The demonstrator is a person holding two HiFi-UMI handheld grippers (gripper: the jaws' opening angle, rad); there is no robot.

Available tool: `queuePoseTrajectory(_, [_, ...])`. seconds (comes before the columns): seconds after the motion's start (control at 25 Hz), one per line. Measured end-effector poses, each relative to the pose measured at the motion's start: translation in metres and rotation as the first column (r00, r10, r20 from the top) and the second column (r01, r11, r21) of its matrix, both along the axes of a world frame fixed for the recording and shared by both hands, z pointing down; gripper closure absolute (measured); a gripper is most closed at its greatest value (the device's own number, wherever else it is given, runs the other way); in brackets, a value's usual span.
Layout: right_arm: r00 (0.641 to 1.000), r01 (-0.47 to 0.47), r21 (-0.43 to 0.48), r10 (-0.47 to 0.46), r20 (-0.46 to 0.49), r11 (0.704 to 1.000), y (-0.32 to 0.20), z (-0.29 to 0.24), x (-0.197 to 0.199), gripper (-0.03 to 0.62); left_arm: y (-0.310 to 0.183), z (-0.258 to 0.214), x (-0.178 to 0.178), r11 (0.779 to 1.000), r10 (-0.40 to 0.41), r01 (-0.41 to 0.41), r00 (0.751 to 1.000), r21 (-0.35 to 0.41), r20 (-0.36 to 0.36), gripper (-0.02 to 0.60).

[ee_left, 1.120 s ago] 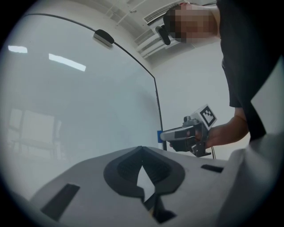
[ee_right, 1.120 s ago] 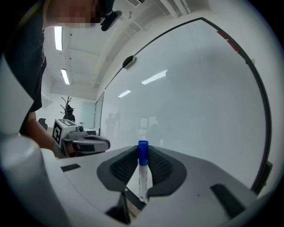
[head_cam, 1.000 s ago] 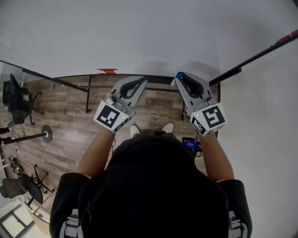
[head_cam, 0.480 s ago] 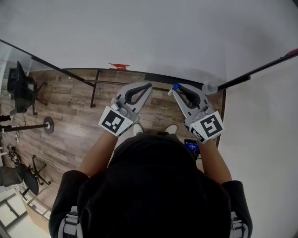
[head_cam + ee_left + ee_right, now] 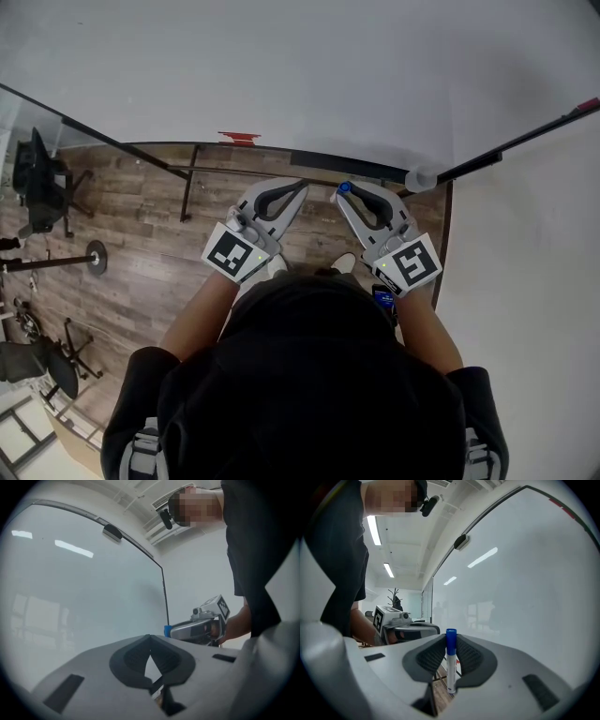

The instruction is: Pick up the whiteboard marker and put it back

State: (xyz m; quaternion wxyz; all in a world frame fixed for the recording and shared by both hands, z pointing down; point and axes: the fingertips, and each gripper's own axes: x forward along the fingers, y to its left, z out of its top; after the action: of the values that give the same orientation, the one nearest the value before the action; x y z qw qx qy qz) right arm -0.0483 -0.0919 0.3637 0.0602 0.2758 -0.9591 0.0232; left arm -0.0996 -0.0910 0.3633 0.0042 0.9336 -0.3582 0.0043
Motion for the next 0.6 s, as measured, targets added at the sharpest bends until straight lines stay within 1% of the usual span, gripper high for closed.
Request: queuePoseTrajectory(0.6, [1.000,-0.020,-0.004,0.020,-0.006,1.000,-0.009,0.004,0.014,0.528,-0.010,0.004,0.011,1.000,0.021,-0.021,1.000,-0.006,0.005,0.578])
